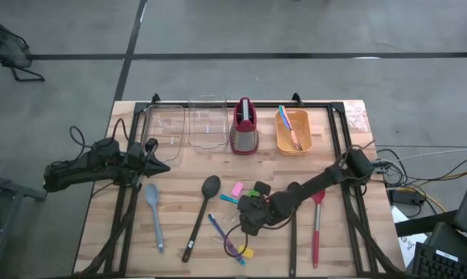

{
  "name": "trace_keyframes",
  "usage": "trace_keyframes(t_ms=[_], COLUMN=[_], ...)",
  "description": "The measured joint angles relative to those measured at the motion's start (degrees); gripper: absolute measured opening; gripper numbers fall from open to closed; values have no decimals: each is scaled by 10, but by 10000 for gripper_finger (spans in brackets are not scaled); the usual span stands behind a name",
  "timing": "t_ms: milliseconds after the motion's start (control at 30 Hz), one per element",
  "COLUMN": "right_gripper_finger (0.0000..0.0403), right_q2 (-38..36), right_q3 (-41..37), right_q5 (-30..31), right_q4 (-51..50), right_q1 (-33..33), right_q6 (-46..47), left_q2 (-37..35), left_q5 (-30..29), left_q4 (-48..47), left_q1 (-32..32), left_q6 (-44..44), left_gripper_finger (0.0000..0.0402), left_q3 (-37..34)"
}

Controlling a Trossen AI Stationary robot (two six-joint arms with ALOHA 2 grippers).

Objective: Pick & Place Kitchen Items
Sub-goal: Put the top blue knife into the yellow bin

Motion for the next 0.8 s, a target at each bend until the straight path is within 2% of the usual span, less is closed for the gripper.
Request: trace_keyframes(t_ms=[333, 533, 800], right_gripper_finger=[47, 44, 48], right_q2=[-48, -105, -165], right_q3=[0, 0, -3], right_q5=[16, 49, 104], right_q4=[-86, -193, -230], right_q1=[0, 0, -1], right_q6=[28, 97, 149], left_q2=[0, 1, 1], left_q5=[0, 0, 0], left_q4=[1, 0, 0], left_q1=[0, 0, 0], left_q6=[0, 0, 0], left_gripper_finger=[12, 12, 12], left_q3=[0, 0, 0])
